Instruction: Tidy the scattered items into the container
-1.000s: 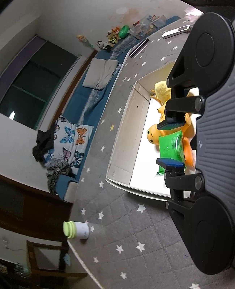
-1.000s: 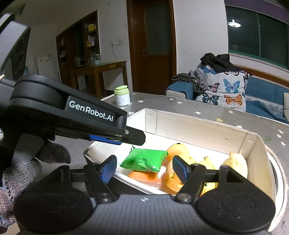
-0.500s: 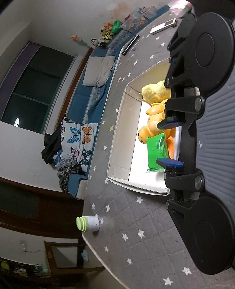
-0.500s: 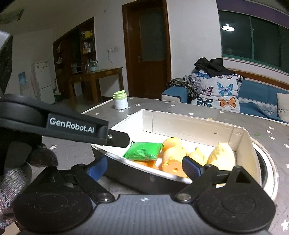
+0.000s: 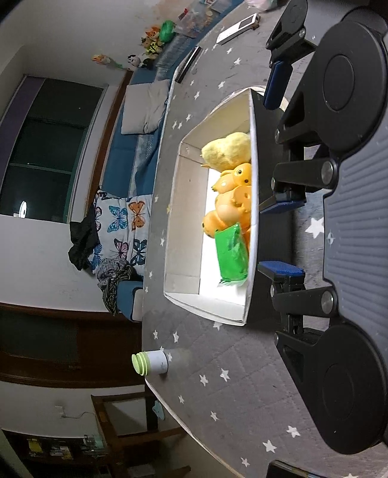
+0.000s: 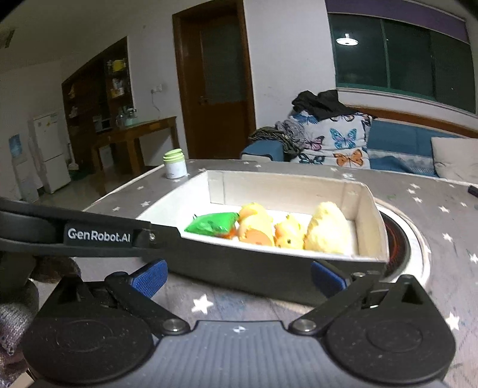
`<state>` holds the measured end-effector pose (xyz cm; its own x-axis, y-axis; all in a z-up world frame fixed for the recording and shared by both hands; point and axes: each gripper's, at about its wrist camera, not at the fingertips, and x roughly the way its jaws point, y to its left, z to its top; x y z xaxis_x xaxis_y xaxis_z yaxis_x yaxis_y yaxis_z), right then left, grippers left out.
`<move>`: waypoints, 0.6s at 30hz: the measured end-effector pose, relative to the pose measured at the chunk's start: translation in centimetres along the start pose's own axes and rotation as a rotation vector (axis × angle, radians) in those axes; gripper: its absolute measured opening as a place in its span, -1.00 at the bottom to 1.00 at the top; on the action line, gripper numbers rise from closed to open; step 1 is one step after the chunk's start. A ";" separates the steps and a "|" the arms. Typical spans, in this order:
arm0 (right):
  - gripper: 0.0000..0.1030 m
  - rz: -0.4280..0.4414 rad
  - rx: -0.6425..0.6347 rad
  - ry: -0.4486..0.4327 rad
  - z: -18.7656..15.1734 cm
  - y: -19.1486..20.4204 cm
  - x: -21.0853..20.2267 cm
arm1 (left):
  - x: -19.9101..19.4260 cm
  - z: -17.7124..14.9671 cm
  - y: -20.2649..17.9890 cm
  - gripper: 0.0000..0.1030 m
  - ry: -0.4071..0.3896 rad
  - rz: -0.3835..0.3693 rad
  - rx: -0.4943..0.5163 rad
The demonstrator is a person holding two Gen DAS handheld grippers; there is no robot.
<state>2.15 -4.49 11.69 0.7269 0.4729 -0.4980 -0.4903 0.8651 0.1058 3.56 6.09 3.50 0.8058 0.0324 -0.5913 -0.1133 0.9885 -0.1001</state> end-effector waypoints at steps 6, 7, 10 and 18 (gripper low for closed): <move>1.00 -0.024 0.009 0.012 -1.1 -0.4 -0.7 | 0.0 -0.9 -1.1 -0.26 0.021 0.093 0.053; 1.00 -0.027 0.011 0.015 -1.3 -0.5 -0.7 | 0.1 -1.1 -1.2 -0.26 0.027 0.101 0.053; 1.00 -0.034 0.019 0.026 -2.0 -0.8 -0.9 | 0.2 -1.4 -1.1 -0.27 0.049 0.094 0.042; 1.00 -0.043 0.020 0.026 -2.3 -0.7 -1.6 | 0.5 -2.5 -1.6 -0.28 0.019 0.140 0.091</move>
<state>0.18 -6.24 10.41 0.7344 0.4307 -0.5245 -0.4488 0.8879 0.1008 2.67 4.18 1.33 0.7747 0.1686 -0.6095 -0.1699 0.9839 0.0562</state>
